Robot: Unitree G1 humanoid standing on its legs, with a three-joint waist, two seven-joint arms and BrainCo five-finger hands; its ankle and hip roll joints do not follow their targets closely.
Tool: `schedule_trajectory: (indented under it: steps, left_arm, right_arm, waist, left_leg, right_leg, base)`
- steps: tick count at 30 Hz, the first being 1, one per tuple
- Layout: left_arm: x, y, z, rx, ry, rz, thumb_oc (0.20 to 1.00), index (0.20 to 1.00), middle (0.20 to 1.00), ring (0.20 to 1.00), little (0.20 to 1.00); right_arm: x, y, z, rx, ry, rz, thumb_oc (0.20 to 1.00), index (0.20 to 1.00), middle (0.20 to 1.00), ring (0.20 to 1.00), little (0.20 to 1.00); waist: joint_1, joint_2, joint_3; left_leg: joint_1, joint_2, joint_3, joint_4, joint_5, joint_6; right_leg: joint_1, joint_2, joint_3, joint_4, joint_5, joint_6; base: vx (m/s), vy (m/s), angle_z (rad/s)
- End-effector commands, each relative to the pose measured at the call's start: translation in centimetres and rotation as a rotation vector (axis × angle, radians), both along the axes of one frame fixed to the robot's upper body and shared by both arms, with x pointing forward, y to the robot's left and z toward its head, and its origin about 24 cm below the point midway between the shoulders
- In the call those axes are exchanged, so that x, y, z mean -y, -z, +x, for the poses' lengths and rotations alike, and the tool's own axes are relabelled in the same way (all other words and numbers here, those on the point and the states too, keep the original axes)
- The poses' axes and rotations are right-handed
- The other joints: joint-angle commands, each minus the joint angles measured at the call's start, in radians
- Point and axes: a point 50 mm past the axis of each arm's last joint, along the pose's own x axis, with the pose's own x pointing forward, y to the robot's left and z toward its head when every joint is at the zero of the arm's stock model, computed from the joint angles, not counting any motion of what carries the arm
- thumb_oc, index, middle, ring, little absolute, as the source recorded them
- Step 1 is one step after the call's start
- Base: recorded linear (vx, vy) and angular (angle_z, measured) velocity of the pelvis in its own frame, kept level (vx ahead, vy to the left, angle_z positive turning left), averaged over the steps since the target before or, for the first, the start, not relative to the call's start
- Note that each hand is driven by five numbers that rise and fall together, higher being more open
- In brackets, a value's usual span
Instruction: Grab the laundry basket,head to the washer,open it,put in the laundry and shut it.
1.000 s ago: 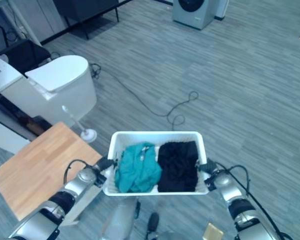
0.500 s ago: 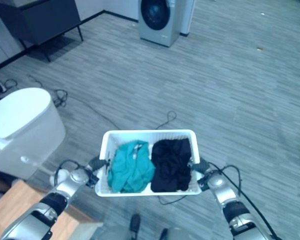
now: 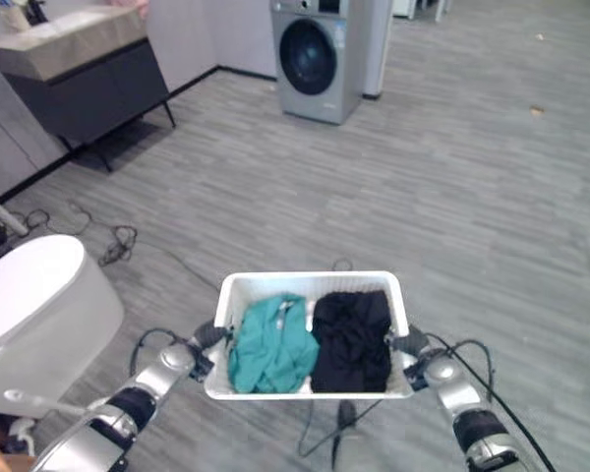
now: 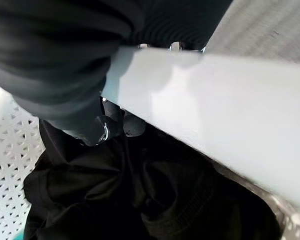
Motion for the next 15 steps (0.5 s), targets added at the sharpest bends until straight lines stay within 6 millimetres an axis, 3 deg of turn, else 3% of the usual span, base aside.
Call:
schedule_trajectory:
  steps: [1, 2, 3, 6, 7, 8, 9, 10, 11, 13, 15]
  left_arm:
    - [-2.5, -4.8, 3.4, 0.203, 0.001, 0.063, 0.2, 0.2, 0.2, 0.2, 0.2]
    - [-2.4, -5.2, 3.6, 0.215, 0.0, 0.054, 0.2, 0.2, 0.2, 0.2, 0.2]
    - [-1.4, -6.1, 4.4, 0.245, 0.015, 0.032, 0.2, 0.2, 0.2, 0.2, 0.2]
    - [-0.7, -6.7, 5.0, 0.264, 0.037, 0.026, 0.2, 0.2, 0.2, 0.2, 0.2]
    - [-0.4, -6.9, 5.2, 0.272, 0.044, 0.028, 0.2, 0.2, 0.2, 0.2, 0.2]
    - [-0.1, -7.2, 5.5, 0.281, 0.057, 0.032, 0.2, 0.2, 0.2, 0.2, 0.2]
    - [0.4, -7.3, 5.6, 0.285, 0.073, 0.023, 0.2, 0.2, 0.2, 0.2, 0.2]
    - [0.4, -7.3, 5.6, 0.285, 0.073, 0.023, 0.2, 0.2, 0.2, 0.2, 0.2]
    - [1.0, -7.6, 5.9, 0.293, 0.09, 0.015, 0.2, 0.2, 0.2, 0.2, 0.2]
    - [1.1, -7.7, 6.0, 0.295, 0.094, 0.014, 0.2, 0.2, 0.2, 0.2, 0.2]
    - [1.0, -7.6, 6.0, 0.287, 0.096, 0.017, 0.2, 0.2, 0.2, 0.2, 0.2]
  right_arm:
    - [0.6, -4.2, 2.6, 0.208, 0.003, 0.014, 0.2, 0.2, 0.2, 0.2, 0.2]
    - [0.7, -4.3, 2.6, 0.214, 0.011, 0.02, 0.2, 0.2, 0.2, 0.2, 0.2]
    - [0.6, -4.6, 3.0, 0.229, 0.021, 0.02, 0.2, 0.2, 0.2, 0.2, 0.2]
    - [0.3, -4.7, 3.3, 0.232, 0.022, 0.027, 0.2, 0.2, 0.2, 0.2, 0.2]
    - [0.1, -4.7, 3.3, 0.233, 0.019, 0.032, 0.2, 0.2, 0.2, 0.2, 0.2]
    - [-0.3, -4.8, 3.6, 0.245, 0.008, 0.042, 0.2, 0.2, 0.2, 0.2, 0.2]
    - [-1.0, -4.8, 3.8, 0.251, -0.006, 0.052, 0.2, 0.2, 0.2, 0.2, 0.2]
    - [-1.0, -4.8, 3.8, 0.251, -0.006, 0.052, 0.2, 0.2, 0.2, 0.2, 0.2]
    - [-1.7, -4.8, 4.3, 0.263, -0.009, 0.067, 0.2, 0.2, 0.2, 0.2, 0.2]
    - [-2.7, -4.7, 4.8, 0.263, -0.024, 0.08, 0.2, 0.2, 0.2, 0.2, 0.2]
    - [-3.5, -4.7, 5.0, 0.256, -0.054, 0.084, 0.2, 0.2, 0.2, 0.2, 0.2]
  waist:
    - [0.001, -0.065, -0.045]
    - [0.013, -0.07, -0.032]
    - [0.046, -0.093, 0.002]
    - [0.067, -0.093, 0.01]
    - [0.08, -0.088, 0.017]
    - [0.093, -0.087, 0.02]
    - [0.114, -0.059, 0.014]
    - [0.115, -0.064, 0.018]
    - [0.136, -0.052, 0.02]
    - [0.16, -0.052, 0.025]
    - [0.166, -0.052, 0.02]
  left_leg:
    - [-0.164, -0.025, 0.046, 0.206, 0.173, 0.095]
    - [-0.212, -0.019, 0.044, 0.286, 0.208, 0.103]
    - [-0.356, -0.001, 0.076, 0.374, 0.223, 0.115]
    - [-0.432, -0.008, 0.092, 0.293, 0.204, 0.107]
    - [-0.442, -0.012, 0.1, 0.217, 0.192, 0.1]
    - [-0.453, -0.018, 0.111, 0.055, 0.207, 0.089]
    - [-0.438, -0.004, 0.099, -0.228, 0.259, 0.065]
    - [-0.42, -0.008, 0.103, -0.254, 0.272, 0.064]
    - [-0.46, 0.001, 0.087, -0.425, 0.298, 0.051]
    - [-0.475, -0.009, 0.058, -0.518, 0.314, 0.037]
    - [-0.464, -0.005, 0.053, -0.53, 0.318, 0.03]
  right_leg:
    - [0.08, -0.025, 0.033, -0.093, -0.015, 0.068]
    - [0.106, -0.008, 0.027, -0.095, -0.035, 0.047]
    - [0.171, 0.003, 0.005, -0.105, -0.081, 0.014]
    - [0.206, 0.011, -0.004, -0.119, -0.104, 0.016]
    - [0.227, 0.019, -0.004, -0.121, -0.119, 0.02]
    - [0.244, 0.022, -0.003, -0.124, -0.134, 0.029]
    - [0.267, 0.039, -0.011, -0.123, -0.164, 0.04]
    - [0.273, 0.034, -0.01, -0.123, -0.166, 0.04]
    - [0.308, 0.039, -0.01, -0.123, -0.195, 0.047]
    - [0.352, 0.04, 0.004, -0.119, -0.227, 0.051]
    - [0.372, 0.038, 0.015, -0.118, -0.245, 0.06]
  base:
    - [0.15, -0.219, 0.18]
    - [0.37, -0.468, 0.29]
    - [0.29, -0.356, 0.1]
    - [0.27, -0.103, 0.31]
    - [0.35, 0.029, 0.36]
    - [0.51, 0.135, 0.09]
    - [0.39, 0.117, -0.16]
    - [0.52, 0.169, -0.21]
    - [0.42, 0.107, -0.21]
    - [0.42, 0.127, -0.15]
    - [0.37, 0.155, -0.53]
